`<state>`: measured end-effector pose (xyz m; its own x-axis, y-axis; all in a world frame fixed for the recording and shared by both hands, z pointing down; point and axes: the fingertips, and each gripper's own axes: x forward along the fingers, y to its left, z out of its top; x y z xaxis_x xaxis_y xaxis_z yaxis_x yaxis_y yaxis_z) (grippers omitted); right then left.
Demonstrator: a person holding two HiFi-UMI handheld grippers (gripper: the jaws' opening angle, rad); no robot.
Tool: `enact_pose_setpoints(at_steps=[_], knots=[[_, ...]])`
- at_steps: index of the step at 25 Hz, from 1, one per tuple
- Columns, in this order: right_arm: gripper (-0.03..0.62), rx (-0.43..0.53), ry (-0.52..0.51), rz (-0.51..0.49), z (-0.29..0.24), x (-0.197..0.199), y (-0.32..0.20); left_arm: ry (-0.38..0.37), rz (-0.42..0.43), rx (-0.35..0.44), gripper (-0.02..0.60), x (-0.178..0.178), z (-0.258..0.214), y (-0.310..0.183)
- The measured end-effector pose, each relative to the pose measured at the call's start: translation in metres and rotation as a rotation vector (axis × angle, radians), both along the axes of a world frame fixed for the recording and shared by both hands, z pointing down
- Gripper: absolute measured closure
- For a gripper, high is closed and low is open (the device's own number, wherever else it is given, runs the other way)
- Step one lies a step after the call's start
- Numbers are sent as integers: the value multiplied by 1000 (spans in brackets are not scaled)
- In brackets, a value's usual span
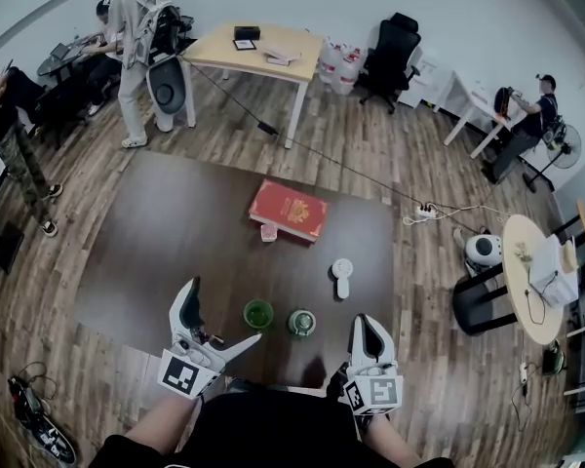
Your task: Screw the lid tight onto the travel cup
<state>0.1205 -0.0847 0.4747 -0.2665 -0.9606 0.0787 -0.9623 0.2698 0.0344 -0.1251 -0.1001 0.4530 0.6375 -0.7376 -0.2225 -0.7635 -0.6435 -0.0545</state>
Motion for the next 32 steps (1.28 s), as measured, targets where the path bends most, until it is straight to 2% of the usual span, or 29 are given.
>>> enact_pose_setpoints(at_steps=[2, 3, 4, 6, 10, 12, 15, 19, 28, 32], knots=[[584, 6, -39, -25, 0, 0, -4, -29, 10, -47, -6, 7, 13, -2], [213, 0, -69, -47, 1, -2, -9, -45, 17, -62, -6, 11, 19, -3], [-7, -18, -92, -70, 3, -4, -14, -65, 26, -83, -6, 15, 28, -3], [-7, -52, -84, -95, 7, -5, -21, -88, 47, -141, -6, 25, 51, -4], [-6, -89, -66, -80, 19, 5, -28, -115, 83, -271, -6, 43, 116, -8], [-6, -121, -55, -74, 32, 9, -31, -149, 103, -307, -6, 53, 161, -13], [-6, -186, -10, -78, 62, 8, -33, -244, 126, -325, -6, 64, 234, -24], [-6, -325, 46, -108, 126, 2, -33, -271, 104, -428, -6, 70, 308, -40], [-6, -619, 140, -216, 299, -27, -46, -324, 123, -485, -4, 94, 380, -78], [-4, -714, 161, -220, 357, -36, -56, -364, 122, -545, 141, 93, 402, -82]])
